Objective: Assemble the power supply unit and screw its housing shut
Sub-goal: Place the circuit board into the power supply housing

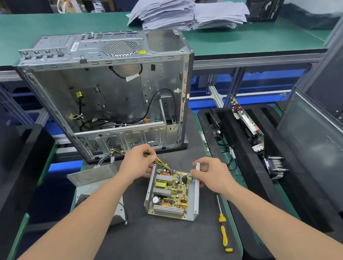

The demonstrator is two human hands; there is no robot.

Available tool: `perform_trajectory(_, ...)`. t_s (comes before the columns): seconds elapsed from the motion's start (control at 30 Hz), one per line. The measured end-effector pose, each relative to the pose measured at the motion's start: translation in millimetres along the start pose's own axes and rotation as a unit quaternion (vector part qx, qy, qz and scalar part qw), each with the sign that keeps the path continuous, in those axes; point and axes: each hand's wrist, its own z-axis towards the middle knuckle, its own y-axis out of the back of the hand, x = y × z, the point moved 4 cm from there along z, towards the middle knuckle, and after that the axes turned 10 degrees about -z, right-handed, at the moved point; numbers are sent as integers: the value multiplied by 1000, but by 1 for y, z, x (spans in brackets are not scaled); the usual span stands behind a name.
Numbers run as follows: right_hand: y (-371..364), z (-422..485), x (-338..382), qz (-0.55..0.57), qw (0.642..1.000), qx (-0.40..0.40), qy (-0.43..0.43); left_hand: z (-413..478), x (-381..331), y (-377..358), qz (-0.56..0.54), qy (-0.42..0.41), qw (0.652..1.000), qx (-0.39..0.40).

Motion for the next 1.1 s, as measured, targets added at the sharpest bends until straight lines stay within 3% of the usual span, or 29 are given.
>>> perform_trajectory(0.2, -2, 1, 2, -36, 999, -10, 6, -6, 7, 4, 112, -35, 993, 29)
perform_trajectory(0.57, -3, 2, -1, 5, 1000, 1, -8, 2, 15, 13, 26, 105, 994, 25)
perform_trajectory(0.7, -4, 0, -2, 38, 999, 6, -6, -6, 30, 8, -66, 83, 994, -25)
perform_trajectory(0.83, -4, -2, -1, 56, 998, 10, -7, -10, 19, 7, 22, 0, 996, -90)
perform_trajectory(0.9, -4, -3, 0, 57, 998, 8, -6, -15, 10, 6, 7, -25, 993, -117)
perform_trajectory(1.1, -4, -6, 4, -10, 1000, -12, 5, -33, 7, -11, 66, -64, 995, -30)
